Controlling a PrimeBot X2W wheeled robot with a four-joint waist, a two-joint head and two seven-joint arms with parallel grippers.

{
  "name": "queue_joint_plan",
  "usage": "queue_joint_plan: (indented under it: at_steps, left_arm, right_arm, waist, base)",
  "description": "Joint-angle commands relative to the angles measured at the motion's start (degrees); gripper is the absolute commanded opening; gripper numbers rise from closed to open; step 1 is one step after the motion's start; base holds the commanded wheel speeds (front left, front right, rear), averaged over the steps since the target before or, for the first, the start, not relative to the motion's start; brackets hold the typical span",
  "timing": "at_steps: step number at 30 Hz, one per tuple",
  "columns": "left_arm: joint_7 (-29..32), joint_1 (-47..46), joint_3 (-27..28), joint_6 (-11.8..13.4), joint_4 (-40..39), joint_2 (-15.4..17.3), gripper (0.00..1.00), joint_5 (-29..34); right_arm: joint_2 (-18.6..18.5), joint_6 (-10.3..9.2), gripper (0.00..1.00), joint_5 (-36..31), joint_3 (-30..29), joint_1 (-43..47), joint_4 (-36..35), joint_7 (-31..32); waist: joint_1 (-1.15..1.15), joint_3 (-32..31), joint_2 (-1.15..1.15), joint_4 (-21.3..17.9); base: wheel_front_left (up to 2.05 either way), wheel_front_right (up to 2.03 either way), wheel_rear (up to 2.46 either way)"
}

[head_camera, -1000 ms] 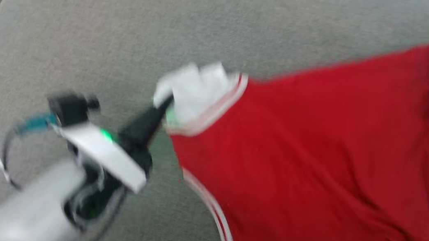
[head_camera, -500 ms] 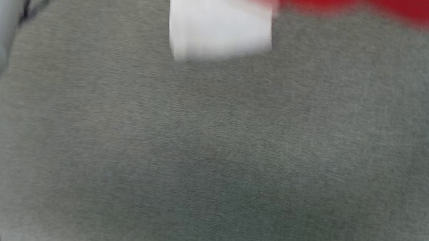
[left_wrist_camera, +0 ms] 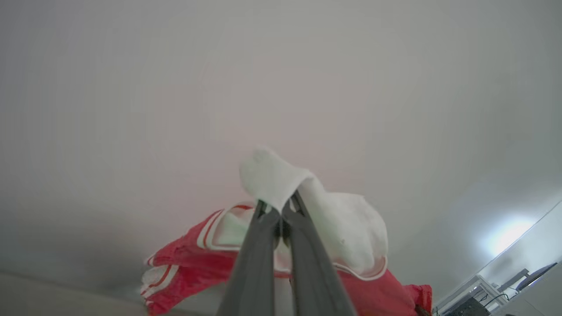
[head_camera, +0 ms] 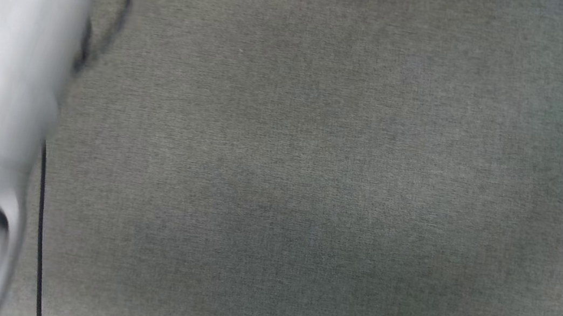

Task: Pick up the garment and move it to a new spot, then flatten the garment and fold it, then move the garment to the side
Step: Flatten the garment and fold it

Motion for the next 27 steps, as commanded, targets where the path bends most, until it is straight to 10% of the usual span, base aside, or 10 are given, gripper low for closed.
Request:
queue_joint_plan:
  at_steps: [1,15,27]
  left_arm:
    - [-0.5,4.6,-0.7,-0.1,-2.2,1.1,0.0,-1.5]
    - [-2.1,44.2,-6.3,-0.1,-22.5,7.4,0.0,-8.0]
    - [-2.2,73.4,0.6,-0.1,-41.5,10.7,0.0,-5.0]
  right_arm:
    - [-1.2,-0.28,0.0,0.8,2.2,3.7,-1.3,0.4]
    - [-10.6,-0.29,0.0,17.4,8.0,39.0,-19.8,2.6]
    - [-15.5,-0.29,0.0,20.7,1.4,65.4,-39.0,9.2]
  waist:
    - [0.0,-0.4,0.0,0.4]
    - [0.0,-7.0,0.0,1.8]
    - [0.0,-13.0,0.0,1.0]
  base:
    - [0.0,0.0,0.0]
    - [0.0,0.0,0.0]
    - [0.0,0.0,0.0]
